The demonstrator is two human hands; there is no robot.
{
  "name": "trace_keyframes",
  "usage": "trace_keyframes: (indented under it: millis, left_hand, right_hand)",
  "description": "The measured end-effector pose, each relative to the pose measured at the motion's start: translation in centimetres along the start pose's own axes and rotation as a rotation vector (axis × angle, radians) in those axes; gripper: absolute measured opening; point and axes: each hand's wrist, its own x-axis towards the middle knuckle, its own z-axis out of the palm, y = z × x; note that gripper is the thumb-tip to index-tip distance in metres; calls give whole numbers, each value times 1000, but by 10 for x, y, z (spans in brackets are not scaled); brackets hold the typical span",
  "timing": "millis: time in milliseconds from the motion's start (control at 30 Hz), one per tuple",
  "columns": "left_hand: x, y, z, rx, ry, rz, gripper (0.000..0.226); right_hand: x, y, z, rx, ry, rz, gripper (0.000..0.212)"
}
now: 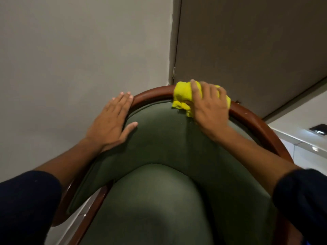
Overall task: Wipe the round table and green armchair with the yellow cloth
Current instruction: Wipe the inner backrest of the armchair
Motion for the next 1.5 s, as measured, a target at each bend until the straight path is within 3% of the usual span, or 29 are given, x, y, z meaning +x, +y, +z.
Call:
trace_keyframes:
  millis: [167,333,400,467,567,633,700,833,967,1133,1233,1333,1400,1500]
  left_hand:
    - [-3,-3,4,-59,9,-6,94]
    - [-6,-3,5,-76,-23,-33,105]
    - [-5,-4,4,-66,-35,-39,105]
    - [-5,-2,4,-67,-38,-39,104]
    - [-5,-3,5,-69,-38,-40,103]
    - [-5,-3,4,-66,-27,-39,103]
    - [-6,-3,1,-65,-22,-25,102]
    - [-5,0,-2,-53,-6,-8,101]
    - [-5,-1,-2,-74,0,-4,105]
    - [-2,2,-7,-166,18,-4,106]
    - [4,11,-26,-161,50,42,103]
    - [-2,4,-23,-176,51,-20,106]
    - [-34,45,-24,-150,88,50,108]
    - [-33,53,-10,-147,79,33,109]
  right_hand:
    - [30,-84,17,5,117,-312,50]
    - [-9,-43,20,-58,76,-409,50]
    - [-47,-11,13,-49,-19,-355,52]
    - [-91,18,-2,4,-117,-183,61]
    - [-160,45,-20,102,-206,119,83]
    - [-189,48,-27,89,-274,190,97]
    - [-184,47,-19,23,-281,122,95]
    - [-108,18,14,-75,-160,-64,71]
    - [-46,-50,44,-72,-70,-183,60]
    - [-35,-122,56,-84,-47,-507,49]
    - [-32,-110,43,-265,-66,-682,53]
    - [-34,-82,45,-412,-67,-865,73]
    - [-99,-36,25,-548,-139,-862,80]
    - [-151,9,22,-464,-222,-688,79]
